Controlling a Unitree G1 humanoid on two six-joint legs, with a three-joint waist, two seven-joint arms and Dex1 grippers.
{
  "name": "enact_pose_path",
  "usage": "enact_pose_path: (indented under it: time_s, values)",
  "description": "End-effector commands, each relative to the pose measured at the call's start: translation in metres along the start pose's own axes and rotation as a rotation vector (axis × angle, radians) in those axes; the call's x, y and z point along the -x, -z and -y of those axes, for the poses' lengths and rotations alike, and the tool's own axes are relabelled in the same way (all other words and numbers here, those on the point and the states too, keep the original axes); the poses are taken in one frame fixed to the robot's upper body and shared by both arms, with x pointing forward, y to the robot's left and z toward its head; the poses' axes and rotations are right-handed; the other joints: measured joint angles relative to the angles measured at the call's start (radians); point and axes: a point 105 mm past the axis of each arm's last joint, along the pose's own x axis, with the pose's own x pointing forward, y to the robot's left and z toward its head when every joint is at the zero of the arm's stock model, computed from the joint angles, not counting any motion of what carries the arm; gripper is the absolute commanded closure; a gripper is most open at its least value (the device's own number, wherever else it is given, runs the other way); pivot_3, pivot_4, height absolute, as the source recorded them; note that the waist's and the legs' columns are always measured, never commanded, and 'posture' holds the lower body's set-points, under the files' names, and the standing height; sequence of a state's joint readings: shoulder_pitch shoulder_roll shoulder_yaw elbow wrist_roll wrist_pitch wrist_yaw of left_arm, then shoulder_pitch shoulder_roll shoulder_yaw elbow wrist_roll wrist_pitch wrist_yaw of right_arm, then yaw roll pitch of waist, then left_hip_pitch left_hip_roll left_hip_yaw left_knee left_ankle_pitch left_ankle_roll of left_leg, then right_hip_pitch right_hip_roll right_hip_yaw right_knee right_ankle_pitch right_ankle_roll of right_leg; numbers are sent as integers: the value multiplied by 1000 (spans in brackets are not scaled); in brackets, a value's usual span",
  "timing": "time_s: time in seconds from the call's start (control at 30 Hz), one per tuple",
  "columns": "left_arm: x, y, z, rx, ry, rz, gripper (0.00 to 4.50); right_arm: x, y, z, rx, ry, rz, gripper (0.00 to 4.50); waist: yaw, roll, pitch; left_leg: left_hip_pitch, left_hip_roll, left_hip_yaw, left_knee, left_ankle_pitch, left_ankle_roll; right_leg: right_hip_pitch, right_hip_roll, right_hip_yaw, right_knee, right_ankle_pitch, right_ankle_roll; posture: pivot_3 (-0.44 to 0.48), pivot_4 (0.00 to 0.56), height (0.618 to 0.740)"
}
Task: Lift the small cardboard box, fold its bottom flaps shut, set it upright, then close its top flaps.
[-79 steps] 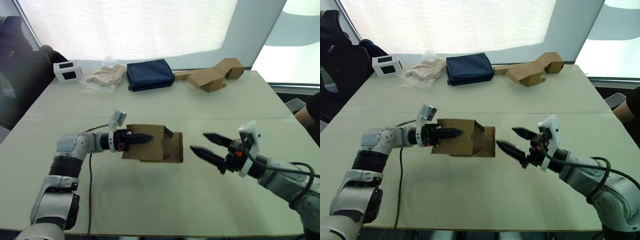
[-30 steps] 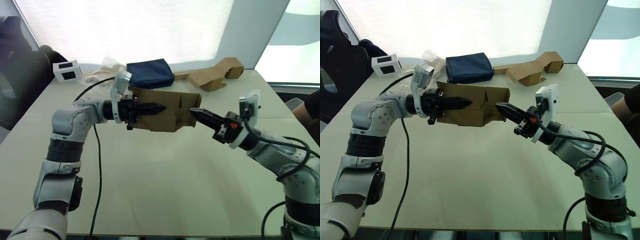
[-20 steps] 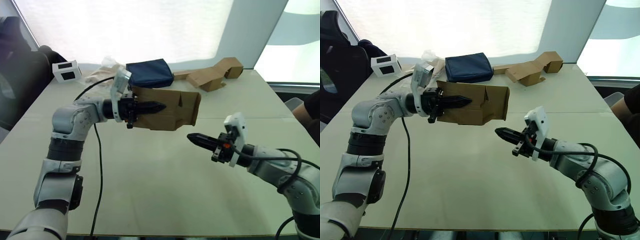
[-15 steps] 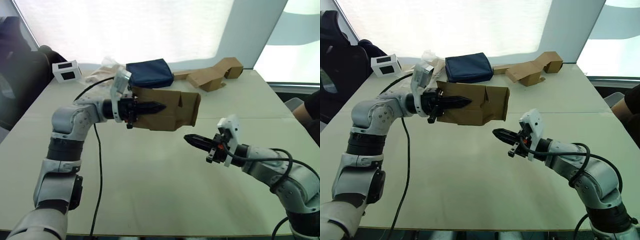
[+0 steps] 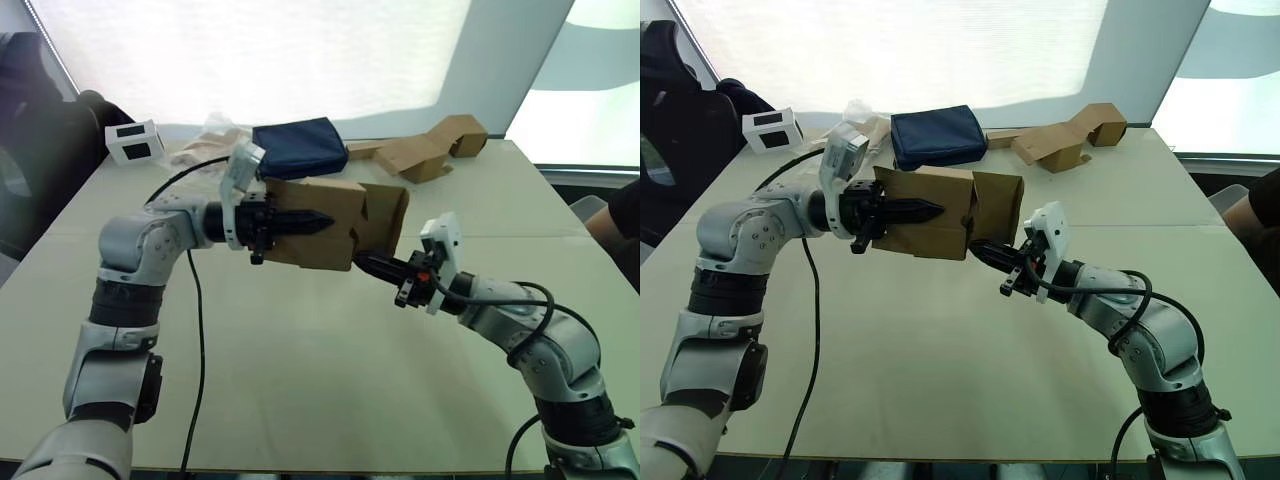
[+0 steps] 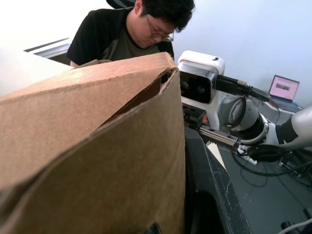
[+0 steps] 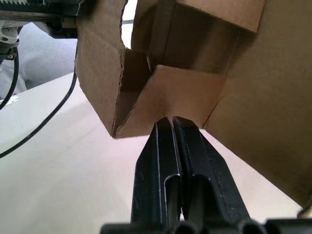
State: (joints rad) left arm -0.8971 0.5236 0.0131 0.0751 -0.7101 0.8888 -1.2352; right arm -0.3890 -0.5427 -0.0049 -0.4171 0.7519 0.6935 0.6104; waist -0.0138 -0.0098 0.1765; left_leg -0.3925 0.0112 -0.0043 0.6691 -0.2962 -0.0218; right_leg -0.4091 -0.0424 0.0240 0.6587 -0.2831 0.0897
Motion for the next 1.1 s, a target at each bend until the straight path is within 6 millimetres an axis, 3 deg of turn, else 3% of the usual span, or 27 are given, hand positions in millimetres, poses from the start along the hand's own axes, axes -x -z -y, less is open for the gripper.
enact_pose_path:
  time_s: [0.03,0.23,0.47,0.57,0.73,0.87,0.97,1.1]
  values:
    - [-2,-4,4,-29,13,6,4500,-3,-15,-7,32,-47,45,4465,0,0,0,0,0,0,0,0,0,0,0,0,0,0,0,0,150,740]
    - [-1,-3,2,-27,0,6,4500,3,-21,-6,42,-45,44,4465,0,0,0,0,0,0,0,0,0,0,0,0,0,0,0,0,150,740]
    - [2,2,-2,-17,-16,-3,4500,55,-56,21,-22,-14,100,4465,3,0,0,0,-1,0,0,0,0,1,-2,0,-1,0,0,0,150,740]
    - [1,2,-4,-12,-18,1,4500,64,-61,38,-53,48,134,4465,0,0,0,0,-1,0,0,0,0,1,-1,0,-1,0,0,0,150,740]
    - [0,0,-5,-10,-17,10,4500,56,-56,67,-8,193,146,4465,-5,0,0,1,0,1,0,0,0,0,0,0,1,0,0,0,150,740]
    - [0,-1,-5,-12,-18,14,4500,42,-24,94,49,346,50,4465,-3,0,0,1,0,1,0,0,0,0,0,0,1,0,0,0,150,740]
    - [0,-1,-4,-14,-21,14,4500,33,-11,91,43,329,31,4465,1,0,0,0,0,1,0,0,0,0,-1,1,1,0,0,0,150,740]
    - [1,-2,-5,-14,-28,10,4500,24,-17,75,8,255,97,4465,1,0,0,-1,-1,1,0,0,0,-1,-1,0,1,0,0,0,150,740]
